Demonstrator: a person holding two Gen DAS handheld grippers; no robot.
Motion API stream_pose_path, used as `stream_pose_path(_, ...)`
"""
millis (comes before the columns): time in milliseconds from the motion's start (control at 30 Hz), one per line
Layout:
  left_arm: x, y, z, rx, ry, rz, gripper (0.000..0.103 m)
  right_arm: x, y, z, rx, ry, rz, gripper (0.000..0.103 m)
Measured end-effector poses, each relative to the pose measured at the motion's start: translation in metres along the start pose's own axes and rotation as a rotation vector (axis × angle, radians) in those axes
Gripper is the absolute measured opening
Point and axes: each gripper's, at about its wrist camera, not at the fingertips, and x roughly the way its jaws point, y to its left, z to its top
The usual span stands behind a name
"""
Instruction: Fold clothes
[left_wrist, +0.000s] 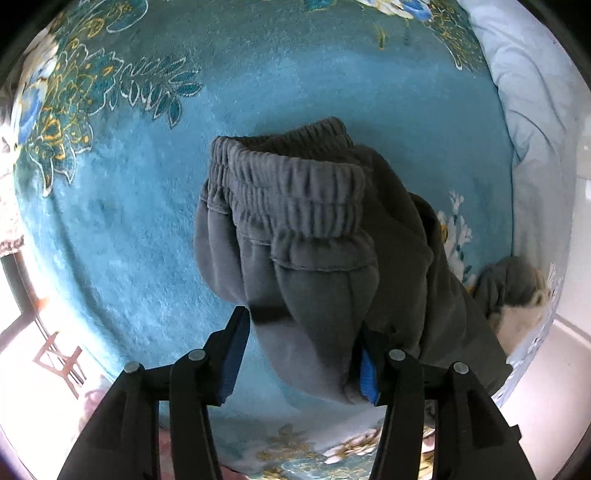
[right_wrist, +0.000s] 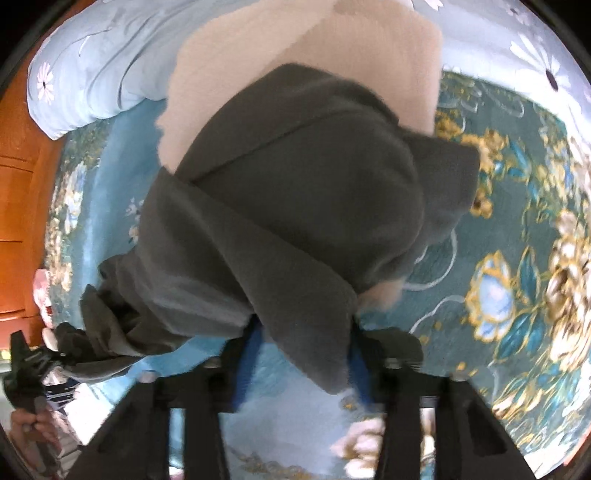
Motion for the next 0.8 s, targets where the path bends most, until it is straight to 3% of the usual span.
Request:
stream_pose_path(100,-0.005,0.002,-0.003,0.028,-0.018,0.019,0.021,0.000,0.005,-0.019,0.026,0.019,0.039,0.014)
stream_pose_path(200,-0.014,-0.004,-0.011,0.076,-0.033,0.010,0.012,-0.007,0.013,-0.039,0.031,0.002,0.073,0.012)
stream_pose_path(500,-0.052,-0.053,-0.055,0.359,-0.087,-0.069,0.009,-0.115,-0.021,-0.052,0.135,-0.295,0.076,0.009)
stream_pose_path(633,-0.072,-0.080,-0.081,0.526,-0.061,-0.165,0.009,-0.176,-0.040,-0.061,0.175,-0.433,0.042,0.009)
stream_pose_path(800,-0.094,-0.077,-0.105,0.659,-0.052,-0.226,0.009,-0.249,-0.079,-0.110,0.263,-0.585,-0.009,0.009)
